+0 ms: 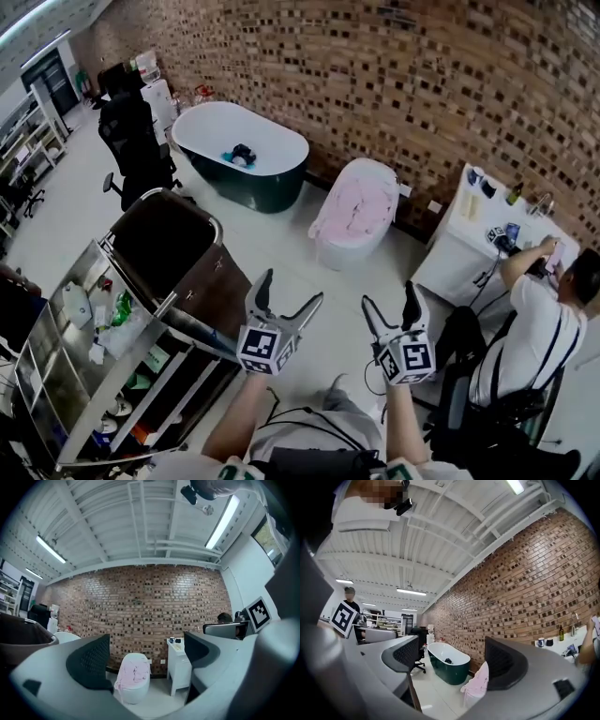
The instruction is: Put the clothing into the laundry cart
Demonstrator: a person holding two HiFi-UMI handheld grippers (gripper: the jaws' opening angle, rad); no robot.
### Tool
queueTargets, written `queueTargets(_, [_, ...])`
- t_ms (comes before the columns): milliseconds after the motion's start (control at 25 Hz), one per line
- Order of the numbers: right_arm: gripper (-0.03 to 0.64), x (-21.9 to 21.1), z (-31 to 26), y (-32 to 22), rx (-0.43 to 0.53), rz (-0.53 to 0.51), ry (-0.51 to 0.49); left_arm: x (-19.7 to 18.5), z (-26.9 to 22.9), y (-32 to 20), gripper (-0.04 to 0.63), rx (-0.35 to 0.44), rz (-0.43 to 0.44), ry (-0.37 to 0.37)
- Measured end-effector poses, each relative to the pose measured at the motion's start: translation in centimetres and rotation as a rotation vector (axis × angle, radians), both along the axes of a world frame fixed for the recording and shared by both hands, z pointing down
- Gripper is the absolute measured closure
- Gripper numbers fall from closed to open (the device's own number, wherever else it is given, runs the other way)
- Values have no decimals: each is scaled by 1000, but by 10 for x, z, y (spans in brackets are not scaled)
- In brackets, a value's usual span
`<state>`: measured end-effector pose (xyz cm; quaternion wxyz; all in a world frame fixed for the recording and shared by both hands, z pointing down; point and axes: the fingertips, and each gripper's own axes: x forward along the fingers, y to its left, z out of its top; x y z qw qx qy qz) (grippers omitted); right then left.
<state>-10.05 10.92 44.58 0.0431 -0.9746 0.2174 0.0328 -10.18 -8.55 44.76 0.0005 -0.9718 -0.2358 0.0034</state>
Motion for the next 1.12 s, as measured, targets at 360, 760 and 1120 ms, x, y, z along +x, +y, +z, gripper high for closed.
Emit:
queueTargets(360, [164,113,0,71,7,-50,9,111,0,73,118,2,-39,-10])
queueTargets(760, [164,198,31,94,11,-46,-45,200,27,93,118,18,-33,-40])
queueTargets(1120, [164,337,50,88,-52,-27,-81,357,53,83,118,-9,12,-59])
